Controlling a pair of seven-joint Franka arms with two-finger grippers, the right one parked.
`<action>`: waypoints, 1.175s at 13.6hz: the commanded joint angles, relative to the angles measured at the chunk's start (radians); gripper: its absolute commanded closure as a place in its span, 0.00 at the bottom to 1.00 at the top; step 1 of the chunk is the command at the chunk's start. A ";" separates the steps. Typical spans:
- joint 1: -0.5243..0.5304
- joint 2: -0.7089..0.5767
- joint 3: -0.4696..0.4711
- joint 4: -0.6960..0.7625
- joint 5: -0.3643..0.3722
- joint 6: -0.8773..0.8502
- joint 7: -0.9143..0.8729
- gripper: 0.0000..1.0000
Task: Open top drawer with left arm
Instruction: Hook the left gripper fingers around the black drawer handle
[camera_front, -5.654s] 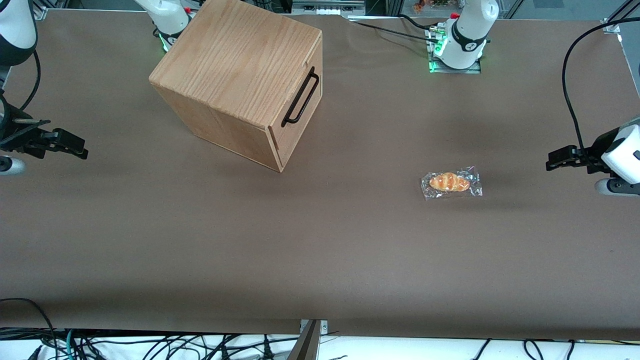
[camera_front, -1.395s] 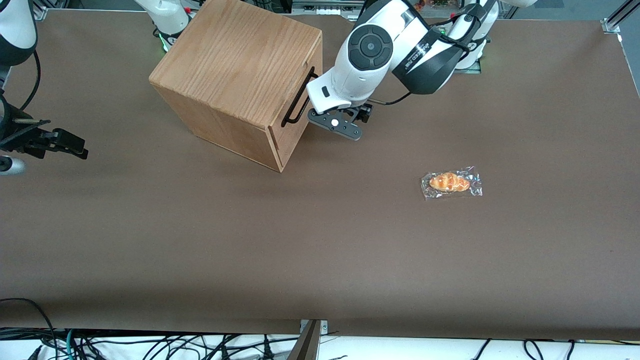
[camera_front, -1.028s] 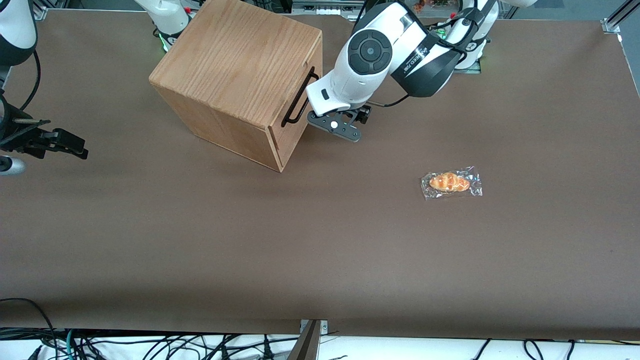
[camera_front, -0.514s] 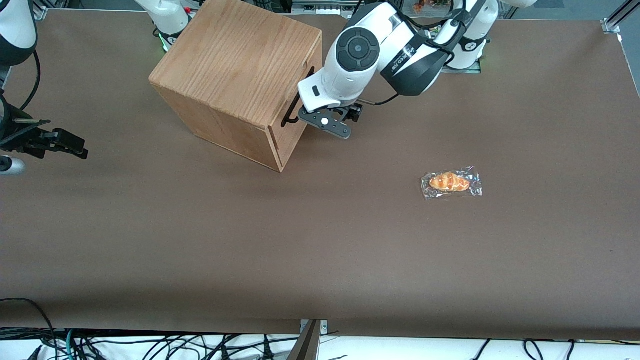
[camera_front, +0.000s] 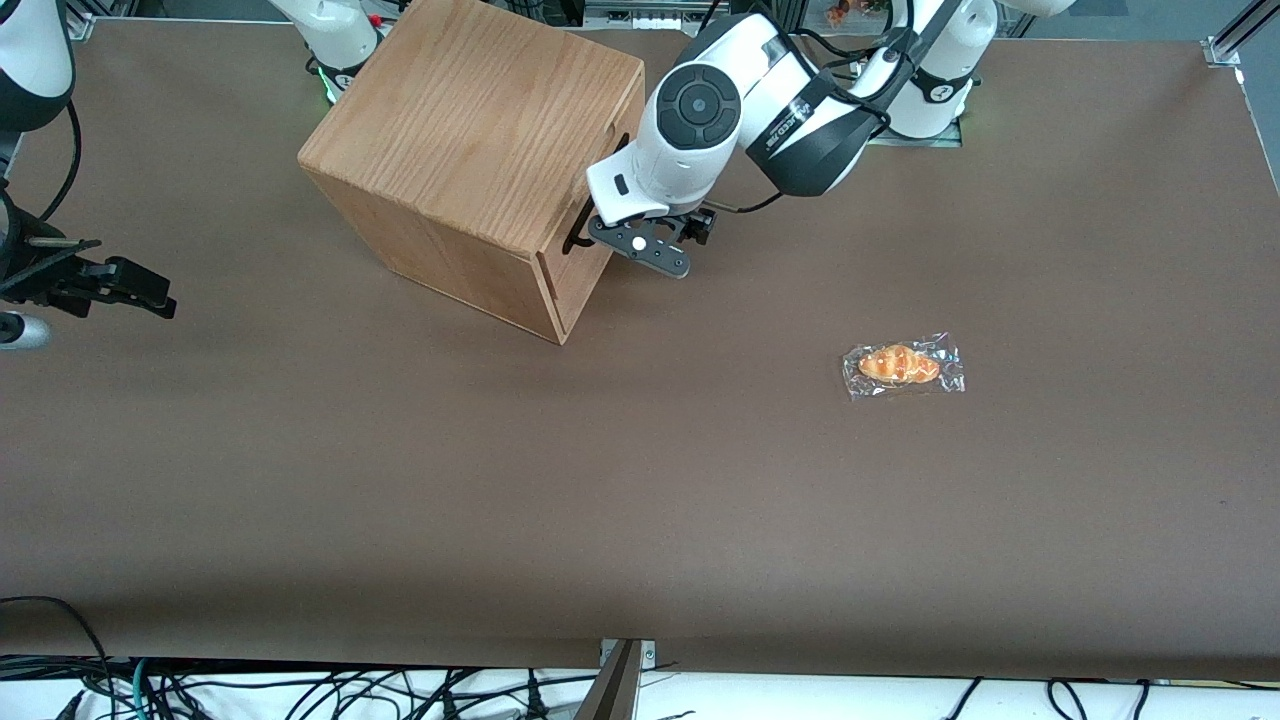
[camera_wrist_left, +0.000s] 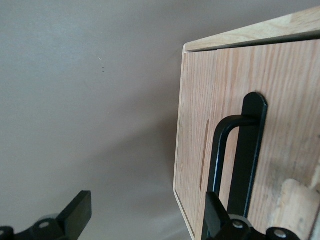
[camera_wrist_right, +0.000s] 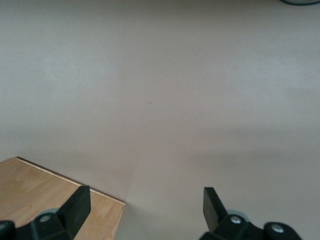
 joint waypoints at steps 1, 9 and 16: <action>-0.019 -0.002 -0.002 -0.030 -0.037 0.037 -0.005 0.00; -0.017 -0.003 -0.025 -0.056 -0.068 0.046 -0.003 0.00; -0.020 -0.003 -0.032 -0.081 -0.068 0.081 -0.005 0.00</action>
